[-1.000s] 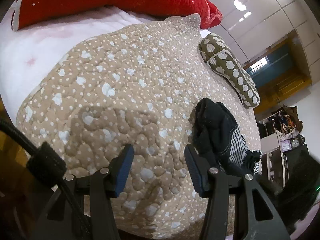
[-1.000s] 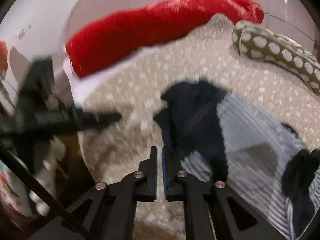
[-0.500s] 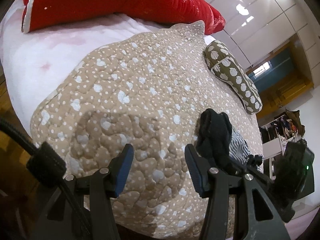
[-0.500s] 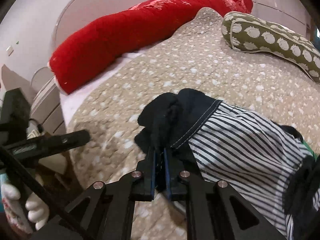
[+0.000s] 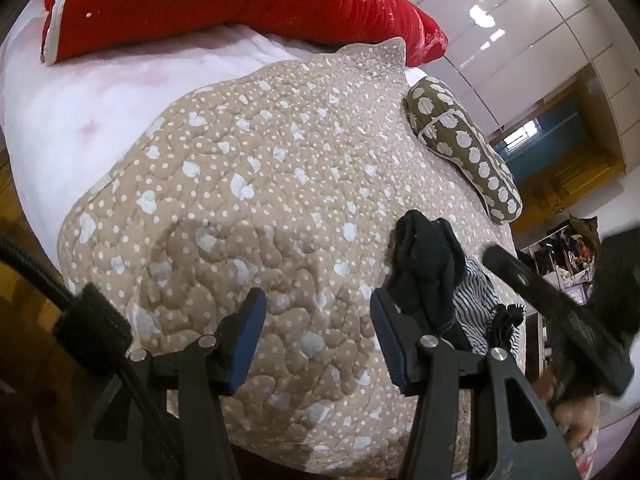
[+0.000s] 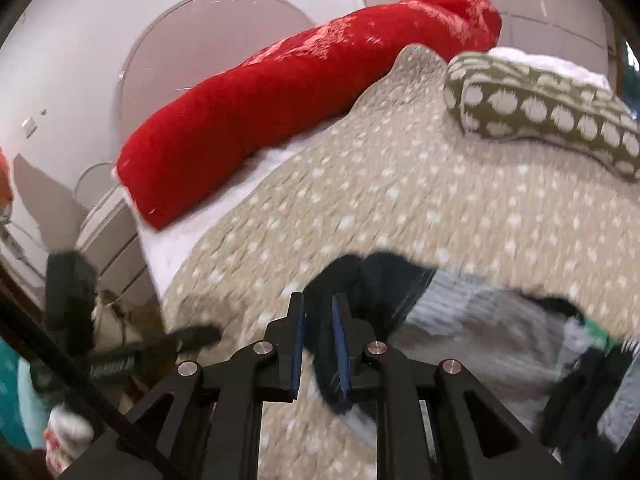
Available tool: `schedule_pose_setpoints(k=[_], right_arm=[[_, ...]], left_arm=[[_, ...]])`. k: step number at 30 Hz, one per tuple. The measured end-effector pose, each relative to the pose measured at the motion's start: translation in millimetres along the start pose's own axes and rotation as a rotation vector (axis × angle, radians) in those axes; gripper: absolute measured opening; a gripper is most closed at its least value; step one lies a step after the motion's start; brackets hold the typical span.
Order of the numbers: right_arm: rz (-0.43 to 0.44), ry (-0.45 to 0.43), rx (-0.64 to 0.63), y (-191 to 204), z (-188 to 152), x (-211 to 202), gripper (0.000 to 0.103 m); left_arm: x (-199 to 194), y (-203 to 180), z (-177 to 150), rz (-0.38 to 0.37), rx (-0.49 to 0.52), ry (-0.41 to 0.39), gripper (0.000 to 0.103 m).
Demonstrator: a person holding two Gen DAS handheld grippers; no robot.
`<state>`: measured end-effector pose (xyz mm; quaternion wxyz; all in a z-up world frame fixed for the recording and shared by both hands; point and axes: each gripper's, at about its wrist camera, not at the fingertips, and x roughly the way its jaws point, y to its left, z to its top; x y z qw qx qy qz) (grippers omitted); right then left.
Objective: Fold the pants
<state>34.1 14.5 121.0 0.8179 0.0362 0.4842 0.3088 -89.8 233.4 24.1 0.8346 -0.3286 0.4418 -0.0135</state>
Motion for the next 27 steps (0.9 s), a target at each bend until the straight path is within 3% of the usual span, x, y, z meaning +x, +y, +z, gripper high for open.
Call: schedule_pose_setpoints(k=[3,5,7,8,12,15,22,23,24,27], right_arm=[[-0.025,0.088,0.06,-16.5,2.8,34.6,0.015],[-0.041,0.201,0.113,-29.6,-5.9,63.5,0.015],[-0.014,0.198,0.174,-37.2,-5.0,64.4,0.016],[-0.005,0.198,0.191,-37.9,-1.9,60.0,0.02],[-0.051,0.153,0.134,-21.1,14.4,41.5,0.063],[-0.107,0.168,0.064,-0.8,25.2,47.6,0.075],[-0.327,0.37,-0.046,17.6,20.1,107.1,0.076],[-0.336,0.363,-0.043,16.4,19.1,105.4,0.072],[-0.362,0.348,-0.049,16.1,18.7,102.0,0.054],[-0.339,0.315,-0.058,11.6,17.4,88.3,0.032]], left_arm=[[-1.7,0.5,-0.6,-0.001,0.002,0.0,0.053],[-3.1,1.6,-0.6,0.0,-0.002,-0.003,0.053],[-4.5,5.2,0.8,0.003,-0.007,-0.006,0.053],[-5.2,7.4,1.4,0.006,-0.009,-0.011,0.053],[-3.9,11.7,2.2,0.005,-0.023,-0.015,0.054],[-3.9,8.8,0.9,0.006,-0.01,-0.014,0.054],[-9.6,6.1,-3.0,0.01,0.005,-0.018,0.054],[-10.4,5.9,-3.3,0.009,0.006,-0.019,0.054],[-11.2,5.6,-3.6,0.01,0.008,-0.02,0.054],[-11.1,3.1,-4.8,0.011,0.012,-0.021,0.054]])
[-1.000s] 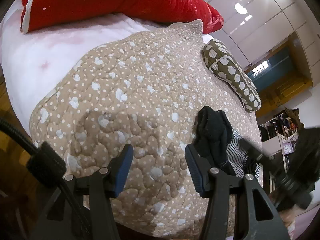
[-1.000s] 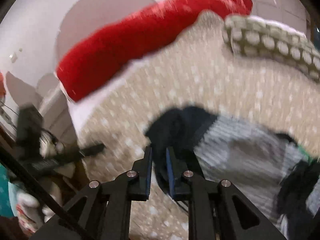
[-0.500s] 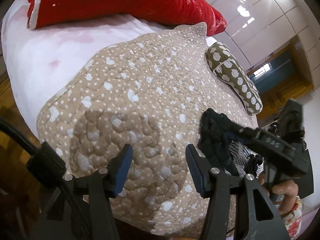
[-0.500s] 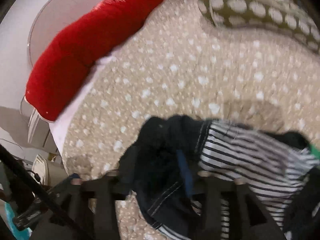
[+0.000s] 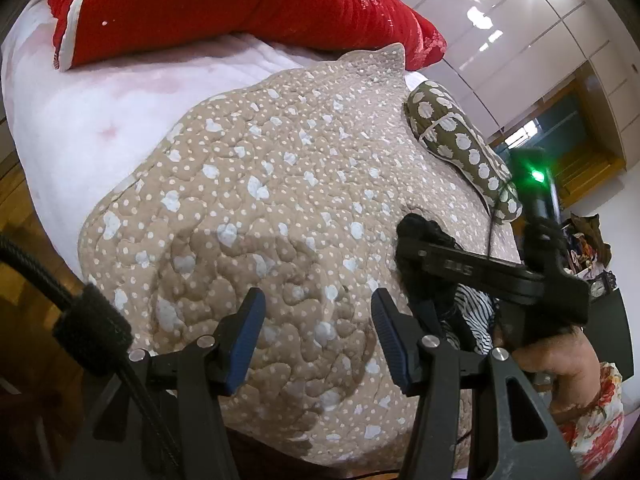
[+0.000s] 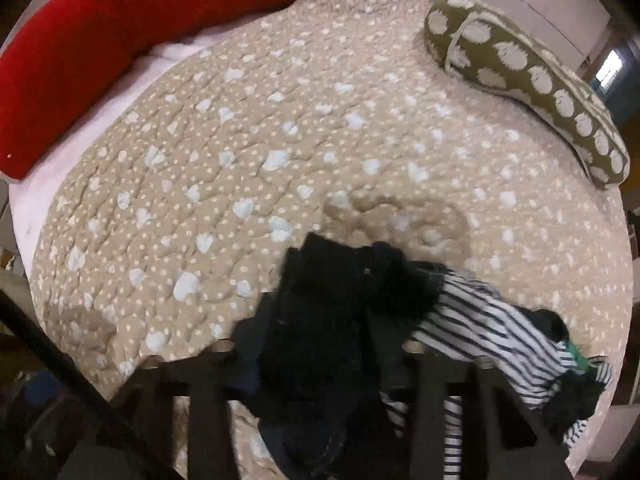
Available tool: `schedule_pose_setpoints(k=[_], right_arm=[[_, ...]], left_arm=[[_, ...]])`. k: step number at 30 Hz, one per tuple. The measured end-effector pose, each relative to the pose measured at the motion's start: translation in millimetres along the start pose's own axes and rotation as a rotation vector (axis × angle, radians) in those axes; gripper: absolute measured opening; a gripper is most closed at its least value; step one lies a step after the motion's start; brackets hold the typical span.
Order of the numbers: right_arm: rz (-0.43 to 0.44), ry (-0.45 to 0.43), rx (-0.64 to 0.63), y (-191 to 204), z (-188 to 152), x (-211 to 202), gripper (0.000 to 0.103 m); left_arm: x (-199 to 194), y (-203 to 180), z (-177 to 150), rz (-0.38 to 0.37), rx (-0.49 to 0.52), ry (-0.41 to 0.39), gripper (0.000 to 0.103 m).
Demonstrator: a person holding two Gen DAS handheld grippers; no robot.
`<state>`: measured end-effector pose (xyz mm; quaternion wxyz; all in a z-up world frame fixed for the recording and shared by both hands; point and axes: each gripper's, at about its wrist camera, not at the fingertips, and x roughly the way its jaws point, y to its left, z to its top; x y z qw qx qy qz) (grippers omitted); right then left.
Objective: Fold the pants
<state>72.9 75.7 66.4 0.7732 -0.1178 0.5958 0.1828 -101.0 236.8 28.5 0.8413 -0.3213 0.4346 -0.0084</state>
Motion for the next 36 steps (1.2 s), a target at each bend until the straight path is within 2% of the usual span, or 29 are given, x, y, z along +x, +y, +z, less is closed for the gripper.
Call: schedule_pose_setpoints(k=[3,9,13,17,19,20,22,23,25,30,36], right_arm=[[0.063,-0.057,0.028,-15.3,-10.4,-18.3,0.03],[0.185,-0.119,0.093,-38.9,-22.0,-45.1,0.029],[0.228,-0.135,0.123,-45.3,-23.2,-51.5,0.029],[0.261,-0.153,0.153,-51.3,-27.5,-54.6,0.029],[0.27,-0.163,0.165,-54.7,-28.9,-58.0,0.029],[0.278,-0.169,0.173,-57.8,-29.4,-59.9,0.029],[0.291,-0.185,0.194,-64.4,-31.6,-65.7,0.028],[0.295,-0.192,0.2,-66.8,-32.5,-67.7,0.028],[0.308,-0.213,0.218,-74.5,-36.2,-74.7,0.028],[0.353,-0.284,0.28,-106.2,-53.3,-98.7,0.028],[0.386,-0.37,0.385,-160.9,-88.6,-126.6,0.028]], left_arm=[[2.7,-8.6,-4.4,-0.017,0.016,0.009,0.054],[21.0,-51.2,-28.3,-0.104,0.131,0.041,0.058],[42.2,-79.9,-37.9,-0.136,0.222,0.068,0.059],[61.2,-94.9,-32.3,-0.173,0.226,0.086,0.058],[68.1,-103.5,-28.0,-0.166,0.236,0.082,0.058],[72.0,-107.8,-27.2,-0.163,0.239,0.088,0.056],[80.0,-116.6,-24.3,-0.165,0.242,0.114,0.029],[82.1,-120.8,-24.0,-0.163,0.249,0.127,0.024],[79.5,-131.2,-25.3,-0.159,0.272,0.123,0.02],[63.5,-168.6,-32.8,-0.176,0.348,0.106,0.02],[66.5,-232.7,-52.8,-0.216,0.456,0.139,0.02]])
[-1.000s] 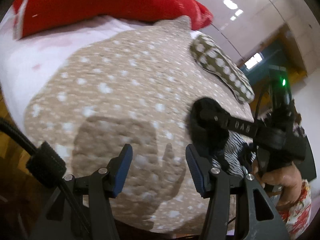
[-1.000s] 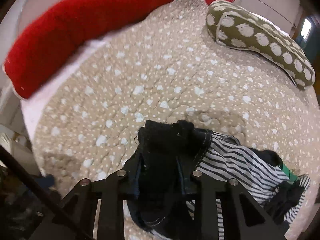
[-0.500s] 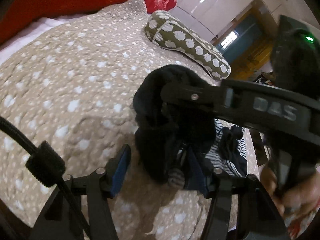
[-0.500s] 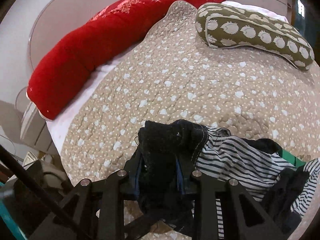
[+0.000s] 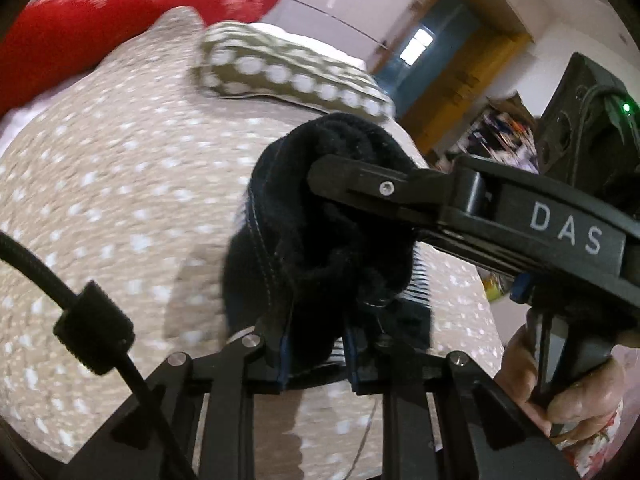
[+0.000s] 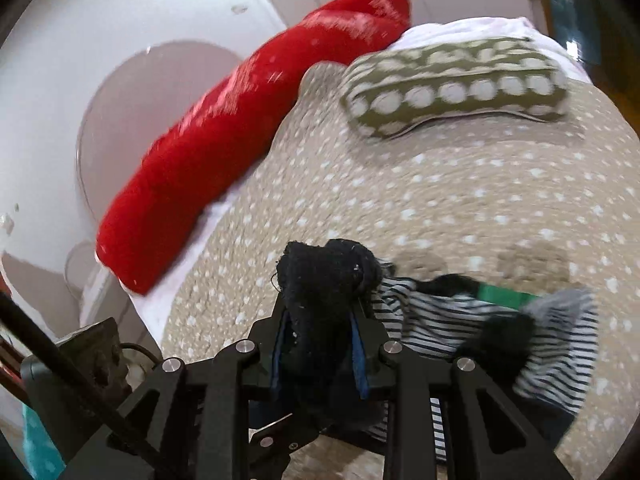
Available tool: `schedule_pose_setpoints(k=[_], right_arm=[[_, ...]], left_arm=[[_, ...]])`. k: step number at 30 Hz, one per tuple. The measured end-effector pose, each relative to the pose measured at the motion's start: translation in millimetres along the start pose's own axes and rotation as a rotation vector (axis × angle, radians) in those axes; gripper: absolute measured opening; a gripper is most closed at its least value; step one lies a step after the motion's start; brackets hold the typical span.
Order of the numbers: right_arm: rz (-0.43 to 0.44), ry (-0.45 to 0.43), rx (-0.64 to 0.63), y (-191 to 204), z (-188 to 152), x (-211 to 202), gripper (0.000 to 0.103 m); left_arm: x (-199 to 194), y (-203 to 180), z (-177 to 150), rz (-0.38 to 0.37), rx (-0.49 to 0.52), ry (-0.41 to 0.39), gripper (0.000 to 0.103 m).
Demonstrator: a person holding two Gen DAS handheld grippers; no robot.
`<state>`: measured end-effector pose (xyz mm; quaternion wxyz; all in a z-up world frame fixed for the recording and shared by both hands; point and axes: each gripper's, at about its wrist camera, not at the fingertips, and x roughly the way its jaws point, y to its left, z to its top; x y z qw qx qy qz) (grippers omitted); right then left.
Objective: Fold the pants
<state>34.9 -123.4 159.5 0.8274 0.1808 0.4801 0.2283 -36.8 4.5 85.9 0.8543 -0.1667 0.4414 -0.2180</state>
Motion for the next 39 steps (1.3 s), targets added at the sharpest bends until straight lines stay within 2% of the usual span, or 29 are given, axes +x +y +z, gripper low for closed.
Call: schedule_pose_setpoints(k=[7,11,12,14,16,19,23,26,27,29,31,33,37,38,39], right_arm=[[-0.032,-0.085,0.179,-90.4,-17.6,-48.3,0.028],[-0.064,-0.108,0.274,-138.9,-34.9,-60.8,0.029],[-0.085,-0.106,0.278,-146.9,-37.8,-62.7,0.036],[-0.173,-0.119,0.272,-157.6,-41.5,-72.0,0.039],[-0.216,-0.164,0.273,-164.6,-42.7,-87.3,0.041],[-0.189,-0.27,0.295,-167.9,-38.2,-112.8,0.041],[-0.013,-0.295,0.265,-152.7,-31.9,-109.9,0.034],[0.069,-0.256,0.207,-135.1,-34.5,-91.0,0.033],[0.061,-0.237,0.194,-131.2,-36.1,-83.1,0.033],[-0.006,-0.202,0.194,-126.3,-40.1,-66.9,0.033],[-0.091,-0.184,0.206,-133.8,-45.3,-55.4,0.033],[-0.147,-0.166,0.241,-148.0,-51.9,-47.1,0.033],[-0.102,-0.156,0.316,-170.8,-55.8,-44.2,0.034],[-0.087,-0.165,0.314,-170.6,-55.2,-48.2,0.039],[-0.071,-0.194,0.314,-170.7,-55.2,-56.0,0.051]], left_arm=[[44.9,-73.9,-4.5,-0.018,0.15,0.072,0.02],[59.6,-94.2,-9.5,-0.048,0.196,0.126,0.02],[57.6,-93.8,-11.0,-0.06,0.197,0.136,0.022],[47.6,-90.4,-12.7,-0.092,0.191,0.152,0.027],[35.2,-80.2,-10.3,-0.106,0.173,0.142,0.035],[22.6,-58.5,-2.1,-0.072,0.11,0.103,0.037],[32.2,-38.1,8.5,-0.033,0.025,0.099,0.037],[46.2,-37.6,4.7,0.01,0.039,0.111,0.037],[53.5,-38.1,1.5,0.029,0.052,0.123,0.037],[65.8,-36.8,-5.3,0.055,0.061,0.144,0.037],[79.7,-31.8,-9.6,0.085,0.058,0.167,0.037],[90.3,-30.4,-11.4,0.083,0.052,0.183,0.037],[82.3,-33.1,-9.4,0.052,0.065,0.188,0.038],[76.9,-32.8,-6.5,0.033,0.061,0.181,0.038],[68.9,-30.7,-2.4,0.005,0.052,0.163,0.038]])
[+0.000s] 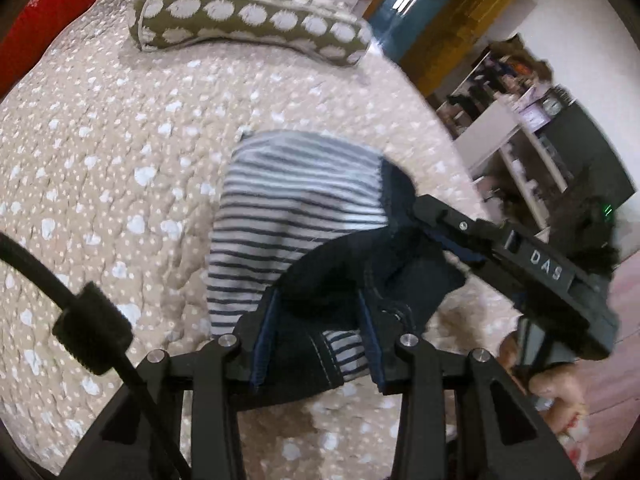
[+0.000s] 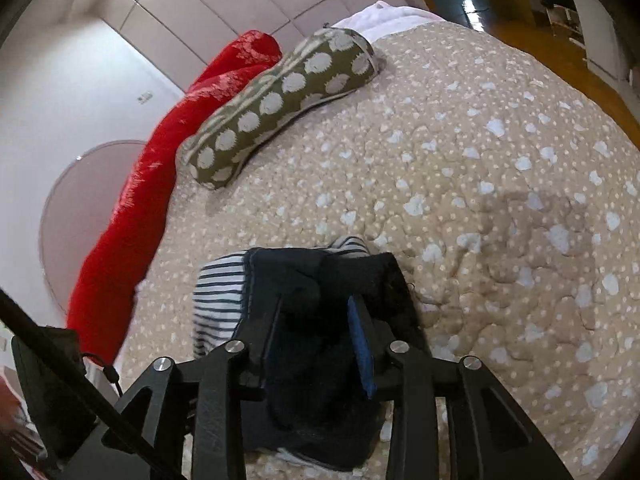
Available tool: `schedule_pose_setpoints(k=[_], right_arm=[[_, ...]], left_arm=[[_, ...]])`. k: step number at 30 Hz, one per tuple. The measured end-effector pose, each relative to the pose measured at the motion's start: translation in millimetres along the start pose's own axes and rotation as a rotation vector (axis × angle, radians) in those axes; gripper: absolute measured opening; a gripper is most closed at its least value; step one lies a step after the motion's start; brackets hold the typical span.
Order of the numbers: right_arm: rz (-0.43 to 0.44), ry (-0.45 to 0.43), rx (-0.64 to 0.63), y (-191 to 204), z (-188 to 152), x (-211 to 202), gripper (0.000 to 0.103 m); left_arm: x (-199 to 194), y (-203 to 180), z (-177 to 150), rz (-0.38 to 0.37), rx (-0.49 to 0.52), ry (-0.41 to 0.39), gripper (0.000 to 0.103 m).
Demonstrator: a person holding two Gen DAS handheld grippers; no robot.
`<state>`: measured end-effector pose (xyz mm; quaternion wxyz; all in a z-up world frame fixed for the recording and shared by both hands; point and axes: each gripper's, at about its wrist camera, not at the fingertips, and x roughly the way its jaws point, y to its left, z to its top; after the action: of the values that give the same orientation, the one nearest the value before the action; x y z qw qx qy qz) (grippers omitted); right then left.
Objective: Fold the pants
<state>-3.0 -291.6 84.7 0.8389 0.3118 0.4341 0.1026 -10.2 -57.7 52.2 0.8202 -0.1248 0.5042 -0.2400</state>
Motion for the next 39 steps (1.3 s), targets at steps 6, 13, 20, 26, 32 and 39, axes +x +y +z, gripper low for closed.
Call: schedule_pose_setpoints(k=[6,13,20,26,32,39], right_arm=[[-0.007,-0.057,0.033,-21.2,-6.3,-12.1,0.076],[0.081,-0.021,0.115,-36.4,-20.2,12.0,0.076],[0.201,0.04,0.178,-36.7,-17.8,38.4,0.044],[0.246,0.044,0.152,-13.6,3.5,42.1,0.035],[0.2,0.028,0.09,14.1,34.5,70.9,0.038],[0.091,0.053,0.117,1.4,40.3,86.0,0.057]], left_arm=[[-18.8,41.5,16.0,-0.037,-0.125,-0.071,0.056],[19.6,76.1,29.9,-0.17,-0.233,0.005,0.066],[54.1,76.0,41.3,-0.369,-0.303,0.081,0.062],[39.3,71.4,61.4,-0.39,-0.291,0.048,0.05],[36.0,81.8,105.2,-0.233,-0.252,-0.022,0.05],[39.4,104.0,105.7,-0.16,-0.277,-0.008,0.05]])
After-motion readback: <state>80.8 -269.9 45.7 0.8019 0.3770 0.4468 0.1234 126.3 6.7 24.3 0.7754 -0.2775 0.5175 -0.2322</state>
